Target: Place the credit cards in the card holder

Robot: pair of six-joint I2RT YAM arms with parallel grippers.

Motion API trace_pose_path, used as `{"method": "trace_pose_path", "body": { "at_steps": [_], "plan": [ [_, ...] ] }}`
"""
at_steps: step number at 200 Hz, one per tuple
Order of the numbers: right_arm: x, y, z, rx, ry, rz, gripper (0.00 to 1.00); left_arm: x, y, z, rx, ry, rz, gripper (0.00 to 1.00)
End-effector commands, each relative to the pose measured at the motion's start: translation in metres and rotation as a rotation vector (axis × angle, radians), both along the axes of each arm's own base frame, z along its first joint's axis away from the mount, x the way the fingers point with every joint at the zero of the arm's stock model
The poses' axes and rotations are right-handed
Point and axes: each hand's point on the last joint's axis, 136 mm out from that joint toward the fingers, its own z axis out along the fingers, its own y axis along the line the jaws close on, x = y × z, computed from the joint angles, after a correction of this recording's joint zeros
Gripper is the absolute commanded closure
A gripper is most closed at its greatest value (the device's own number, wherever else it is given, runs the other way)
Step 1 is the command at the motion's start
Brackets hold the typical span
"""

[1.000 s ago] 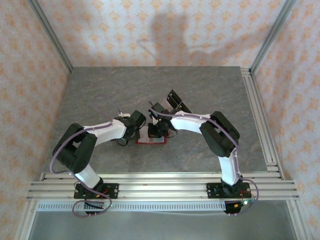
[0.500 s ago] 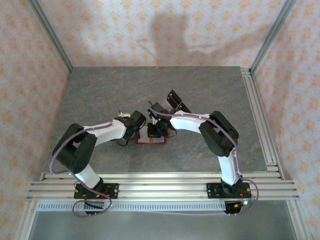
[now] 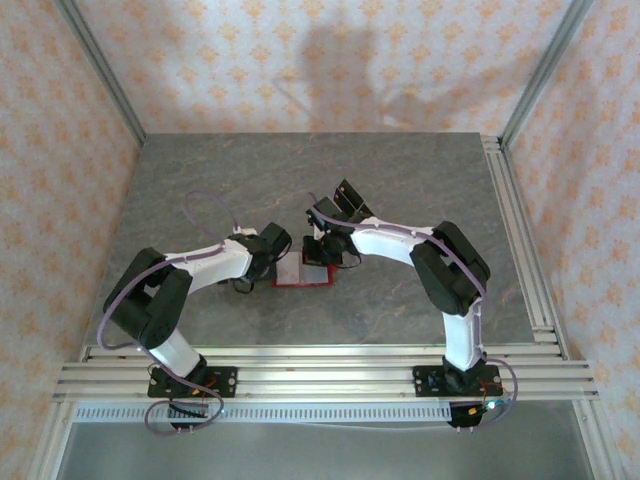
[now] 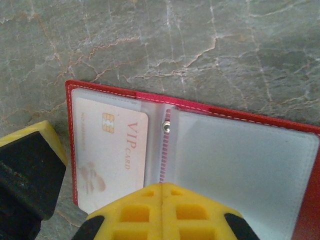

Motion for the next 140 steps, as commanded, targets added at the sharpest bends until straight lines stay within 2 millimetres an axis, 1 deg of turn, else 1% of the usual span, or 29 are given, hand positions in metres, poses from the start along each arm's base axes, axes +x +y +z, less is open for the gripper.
{"method": "trace_pose_path", "body": {
  "at_steps": [1, 52, 85, 111, 140],
  "plan": [
    [0.004, 0.006, -0.001, 0.011, -0.008, 0.001, 1.00, -0.007, 0.016, 0.005, 0.081, 0.015, 0.029, 0.01],
    [0.007, 0.014, -0.010, 0.014, 0.013, 0.011, 1.00, -0.010, 0.016, -0.003, 0.079, 0.031, 0.029, 0.01],
    [0.009, 0.021, -0.008, 0.025, 0.013, 0.020, 1.00, -0.009, 0.014, -0.005, 0.072, 0.032, 0.023, 0.01],
    [0.006, 0.026, -0.009, 0.023, 0.019, 0.037, 1.00, -0.008, 0.013, -0.006, 0.066, 0.030, 0.019, 0.02],
    [0.005, 0.028, -0.010, 0.021, 0.022, 0.042, 1.00, -0.009, 0.012, -0.007, 0.060, 0.030, 0.018, 0.02]
  ]
}}
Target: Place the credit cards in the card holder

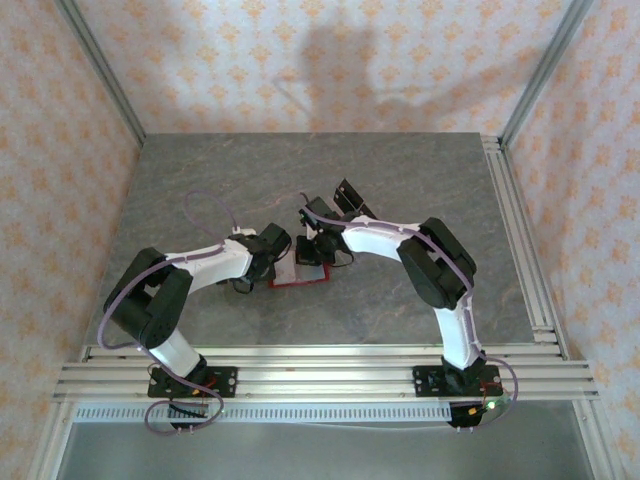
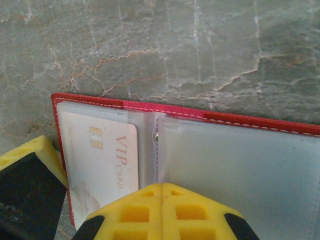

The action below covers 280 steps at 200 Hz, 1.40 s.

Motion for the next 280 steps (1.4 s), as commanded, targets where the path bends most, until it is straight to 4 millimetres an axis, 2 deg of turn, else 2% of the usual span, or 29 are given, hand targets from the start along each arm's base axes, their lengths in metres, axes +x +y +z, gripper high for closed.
{"method": "trace_pose_path", "body": {
  "at_steps": [1, 51, 122, 153, 179, 217, 244, 280],
  "plan": [
    [-0.001, 0.007, 0.003, 0.007, -0.001, 0.015, 1.00, -0.008, 0.010, -0.007, 0.050, 0.028, 0.013, 0.02],
    [0.000, 0.012, 0.012, 0.021, -0.011, 0.022, 1.00, -0.009, 0.010, -0.008, 0.047, 0.028, 0.010, 0.01],
    [-0.009, 0.026, 0.006, 0.026, 0.016, 0.066, 1.00, -0.008, 0.009, -0.008, 0.036, 0.023, 0.006, 0.02],
    [-0.009, 0.023, 0.012, 0.023, -0.001, 0.065, 1.00, -0.008, 0.008, -0.006, 0.034, 0.020, 0.005, 0.02],
    [-0.007, 0.019, 0.027, 0.035, -0.030, 0.057, 0.98, -0.007, 0.007, -0.005, 0.029, 0.018, 0.004, 0.02],
    [0.001, 0.001, 0.043, 0.047, -0.075, 0.013, 0.92, -0.006, 0.007, -0.002, 0.030, 0.017, -0.001, 0.02],
    [0.004, -0.013, 0.035, 0.028, -0.068, -0.011, 0.90, -0.005, 0.006, 0.001, 0.028, 0.011, -0.001, 0.02],
    [-0.003, -0.028, 0.004, -0.020, -0.025, -0.019, 0.90, -0.005, 0.008, 0.008, 0.038, 0.003, 0.001, 0.02]
  ]
}}
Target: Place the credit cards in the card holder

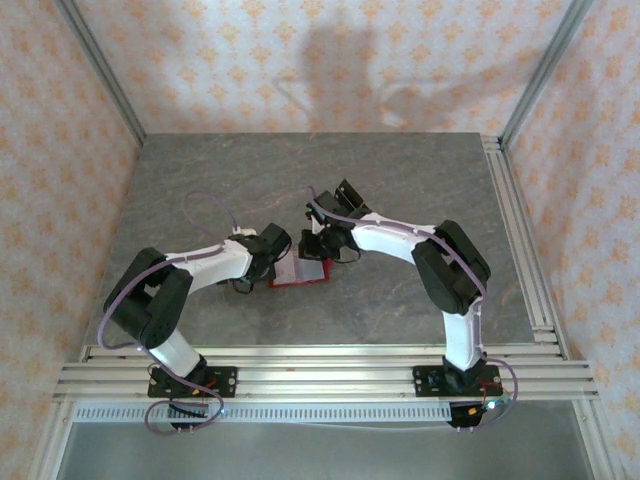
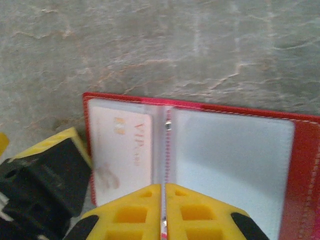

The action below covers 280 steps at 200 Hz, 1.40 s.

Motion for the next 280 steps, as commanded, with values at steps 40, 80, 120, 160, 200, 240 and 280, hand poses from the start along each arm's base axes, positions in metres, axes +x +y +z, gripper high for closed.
{"method": "trace_pose_path", "body": {
  "at_steps": [40, 80, 120, 160, 200, 240, 280],
  "plan": [
    [-0.020, -0.027, -0.039, -0.078, 0.034, -0.007, 0.90, -0.008, 0.012, 0.015, 0.053, -0.001, 0.006, 0.02],
    [-0.033, -0.045, -0.045, -0.108, 0.041, -0.025, 0.91, -0.009, 0.014, 0.021, 0.055, -0.008, 0.006, 0.02],
    [-0.042, -0.058, -0.047, -0.117, 0.047, -0.044, 0.91, -0.009, 0.015, 0.027, 0.056, -0.018, 0.003, 0.02],
    [-0.042, -0.057, -0.039, -0.101, 0.041, -0.048, 0.91, -0.009, 0.014, 0.035, 0.044, -0.036, -0.005, 0.02],
    [-0.030, -0.040, -0.009, -0.039, 0.011, -0.025, 0.90, -0.001, -0.004, 0.043, -0.030, -0.065, -0.052, 0.02],
    [-0.012, -0.035, 0.023, -0.032, -0.059, -0.024, 0.76, 0.003, -0.026, 0.046, -0.064, -0.087, -0.107, 0.02],
    [0.003, -0.040, 0.022, -0.092, -0.083, -0.017, 0.63, 0.001, -0.036, 0.037, -0.058, -0.073, -0.128, 0.02]
  ]
}}
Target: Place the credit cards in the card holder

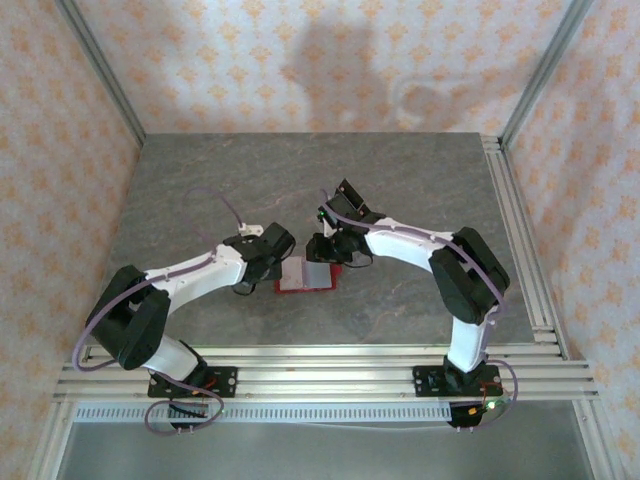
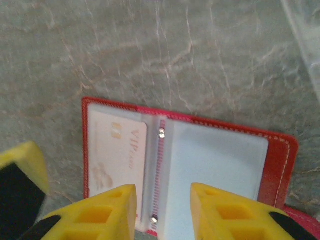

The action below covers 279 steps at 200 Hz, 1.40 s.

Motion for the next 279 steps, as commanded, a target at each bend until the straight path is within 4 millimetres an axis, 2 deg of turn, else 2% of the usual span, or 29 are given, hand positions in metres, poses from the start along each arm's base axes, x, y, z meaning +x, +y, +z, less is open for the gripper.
{"method": "trace_pose_path", "body": {
  "at_steps": [1, 144, 176, 222, 279],
  "plan": [
    [0.008, -0.011, 0.006, -0.066, -0.030, 0.000, 0.63, 0.006, -0.008, 0.000, 0.004, -0.015, -0.012, 0.02],
    [-0.002, -0.017, -0.043, -0.183, 0.064, 0.090, 0.56, -0.001, -0.006, -0.027, 0.025, 0.023, -0.007, 0.02],
    [-0.006, -0.013, -0.045, -0.169, 0.092, 0.104, 0.55, -0.004, -0.006, -0.035, 0.025, 0.035, -0.007, 0.02],
    [-0.013, 0.006, -0.041, -0.067, 0.152, 0.107, 0.55, -0.006, -0.008, -0.043, 0.024, 0.048, -0.010, 0.02],
    [-0.014, 0.023, -0.030, 0.017, 0.166, 0.094, 0.55, -0.005, -0.009, -0.037, 0.020, 0.033, -0.019, 0.02]
  ]
}}
